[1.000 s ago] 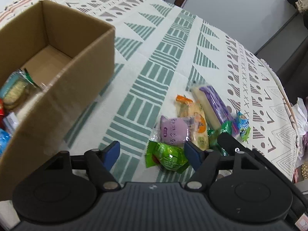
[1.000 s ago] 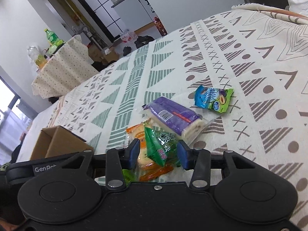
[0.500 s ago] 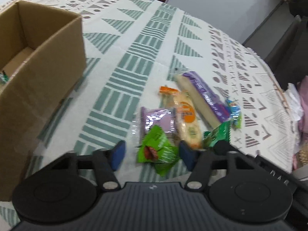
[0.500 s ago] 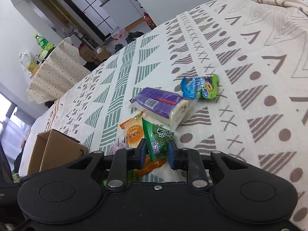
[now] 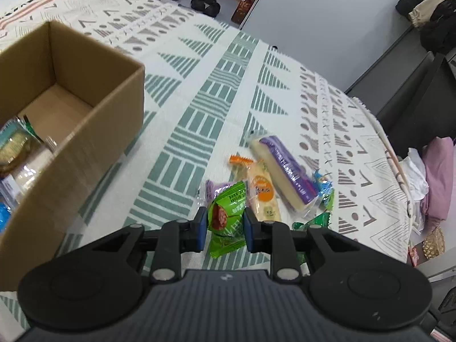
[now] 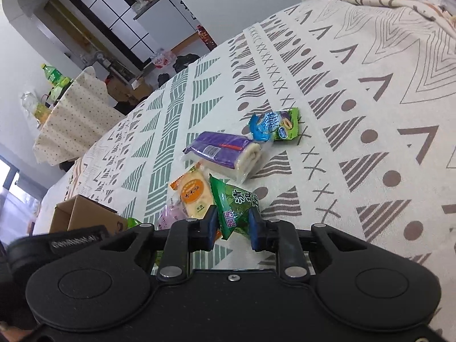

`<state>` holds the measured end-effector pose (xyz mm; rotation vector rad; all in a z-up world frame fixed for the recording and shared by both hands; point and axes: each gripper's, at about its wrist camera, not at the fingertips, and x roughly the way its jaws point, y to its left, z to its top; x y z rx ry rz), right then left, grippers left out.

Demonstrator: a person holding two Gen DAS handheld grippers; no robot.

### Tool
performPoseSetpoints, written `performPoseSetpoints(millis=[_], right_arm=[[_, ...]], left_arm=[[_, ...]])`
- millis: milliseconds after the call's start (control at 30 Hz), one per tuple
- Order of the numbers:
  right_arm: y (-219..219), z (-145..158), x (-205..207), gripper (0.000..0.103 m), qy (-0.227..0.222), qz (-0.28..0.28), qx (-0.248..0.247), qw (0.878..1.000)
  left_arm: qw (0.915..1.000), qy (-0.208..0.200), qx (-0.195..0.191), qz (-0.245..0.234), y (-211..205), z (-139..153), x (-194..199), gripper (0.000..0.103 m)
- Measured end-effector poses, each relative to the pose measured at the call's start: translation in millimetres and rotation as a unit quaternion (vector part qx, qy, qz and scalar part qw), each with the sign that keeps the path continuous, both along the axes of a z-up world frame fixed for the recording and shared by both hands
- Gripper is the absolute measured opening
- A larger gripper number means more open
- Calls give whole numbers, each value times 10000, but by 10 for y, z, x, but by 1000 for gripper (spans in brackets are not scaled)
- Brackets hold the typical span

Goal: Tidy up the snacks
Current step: 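Grasp the green candy with the left gripper while the right grasps the green chip bag, then carry both green snacks over the box and open both grippers to drop them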

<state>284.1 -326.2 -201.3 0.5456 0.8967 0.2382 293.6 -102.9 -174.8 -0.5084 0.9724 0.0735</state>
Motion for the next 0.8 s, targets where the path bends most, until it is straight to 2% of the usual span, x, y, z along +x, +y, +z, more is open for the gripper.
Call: performPoseSetpoints(millis=[100,300,800], right_arm=[[39,94,-34,22,-15,6,76,10000],[230,372,-82,22,-1,141,-69,9999],[872,1038,-147,22,-629,390,-155,9971]], left_arm=[[9999,-97,-48,99,63,124,-6,25],[9985,-442,-175,254,218,452,-65,25],[9932,-848,-380,703,905,834,-275,25]])
